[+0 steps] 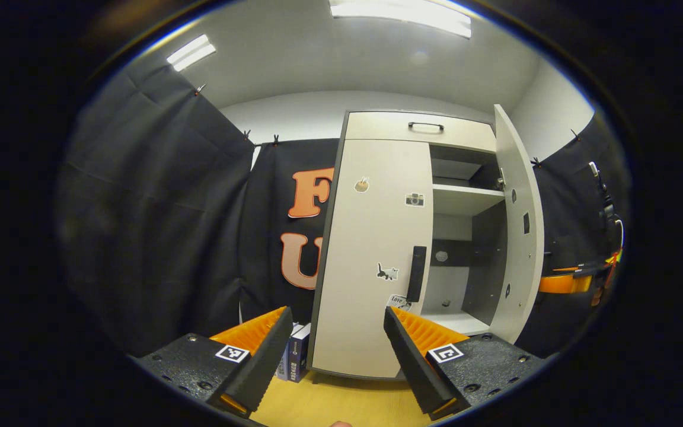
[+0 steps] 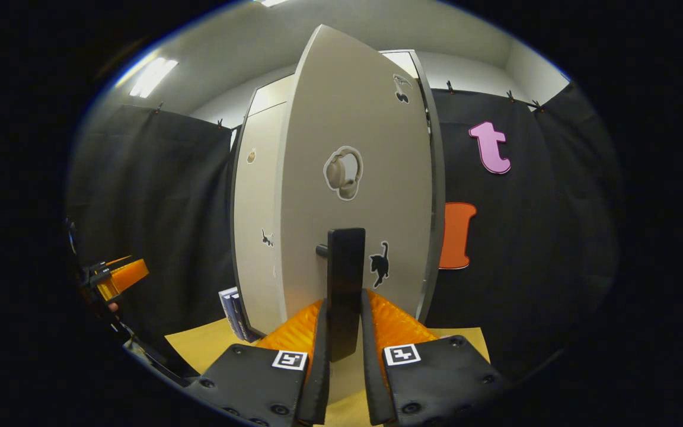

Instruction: Open the right door of the double-door shoe cabinet with the right hand, and open the left door with the left hand.

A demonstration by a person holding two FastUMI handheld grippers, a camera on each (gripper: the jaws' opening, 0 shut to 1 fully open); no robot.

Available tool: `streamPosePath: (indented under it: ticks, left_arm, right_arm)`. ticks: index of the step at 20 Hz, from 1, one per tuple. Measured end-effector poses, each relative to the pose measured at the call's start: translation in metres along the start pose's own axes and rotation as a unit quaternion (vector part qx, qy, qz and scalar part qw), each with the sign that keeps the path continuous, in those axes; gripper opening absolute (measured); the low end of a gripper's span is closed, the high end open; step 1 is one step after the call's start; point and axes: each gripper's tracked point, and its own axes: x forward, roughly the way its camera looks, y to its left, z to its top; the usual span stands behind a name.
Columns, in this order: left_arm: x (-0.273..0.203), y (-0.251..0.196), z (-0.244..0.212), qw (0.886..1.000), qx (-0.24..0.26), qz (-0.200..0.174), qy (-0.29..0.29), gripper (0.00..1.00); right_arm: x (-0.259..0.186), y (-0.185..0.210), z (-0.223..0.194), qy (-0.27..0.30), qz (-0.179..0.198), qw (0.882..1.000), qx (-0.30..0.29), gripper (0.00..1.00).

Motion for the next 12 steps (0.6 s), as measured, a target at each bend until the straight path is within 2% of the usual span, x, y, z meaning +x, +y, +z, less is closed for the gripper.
streamPosePath:
  ticks: [6,9,10,12]
  left_arm:
    - [0.009,-0.031,-0.013,1.0,-0.004,-0.023,0.013,0.95]
    - [0.009,-0.042,-0.019,0.999,-0.008,-0.031,0.02,0.92]
    - [0.009,-0.044,-0.019,0.999,-0.009,-0.033,0.02,0.95]
    - [0.01,-0.044,-0.021,0.999,-0.008,-0.032,0.021,0.95]
  right_arm:
    - [-0.009,-0.019,-0.001,-0.006,-0.02,1.0,-0.005,0.33]
    - [-0.015,-0.028,-0.003,-0.007,-0.023,1.0,0.0,0.32]
    - [-0.017,-0.031,-0.004,-0.007,-0.026,1.0,-0.001,0.32]
    - [-0.016,-0.038,-0.006,-0.004,-0.036,0.999,-0.006,0.32]
